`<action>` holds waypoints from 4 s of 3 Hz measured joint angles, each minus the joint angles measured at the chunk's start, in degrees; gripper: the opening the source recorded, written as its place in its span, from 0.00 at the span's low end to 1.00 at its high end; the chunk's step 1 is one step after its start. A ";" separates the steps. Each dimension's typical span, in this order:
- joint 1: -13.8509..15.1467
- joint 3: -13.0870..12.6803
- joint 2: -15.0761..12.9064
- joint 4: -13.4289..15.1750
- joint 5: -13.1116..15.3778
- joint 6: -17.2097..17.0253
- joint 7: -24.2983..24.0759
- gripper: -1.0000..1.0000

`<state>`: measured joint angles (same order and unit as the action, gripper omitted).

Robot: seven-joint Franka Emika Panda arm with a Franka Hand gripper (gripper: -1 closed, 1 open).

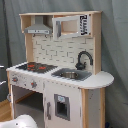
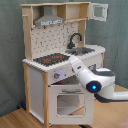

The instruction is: Play with the kitchen

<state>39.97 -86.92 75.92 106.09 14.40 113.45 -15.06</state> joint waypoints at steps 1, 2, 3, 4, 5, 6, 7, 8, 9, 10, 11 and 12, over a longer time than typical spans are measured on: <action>-2.28 2.30 -1.57 2.09 0.00 -2.38 4.59 1.00; -4.42 4.33 -2.77 3.39 -0.08 -4.60 8.62 1.00; -6.78 6.17 -4.08 4.35 -0.34 -7.65 12.85 1.00; -9.27 7.66 -5.47 5.14 -0.81 -11.31 16.66 1.00; -12.41 8.92 -7.38 6.26 -1.87 -15.69 20.51 1.00; -14.82 9.78 -9.83 8.09 -3.46 -18.34 23.53 1.00; -15.27 10.67 -13.42 10.63 -6.10 -17.82 27.65 1.00; -15.22 11.33 -16.89 11.61 -8.01 -16.74 31.85 1.00; -15.19 11.63 -20.16 12.17 -9.62 -14.76 35.82 1.00; -15.16 11.63 -23.74 12.96 -11.27 -11.86 39.32 1.00; -15.17 11.64 -27.31 14.84 -12.35 -8.04 41.98 1.00; -15.20 11.63 -30.85 17.46 -13.09 -3.32 44.22 1.00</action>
<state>24.77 -75.29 45.07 123.55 1.32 110.13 29.16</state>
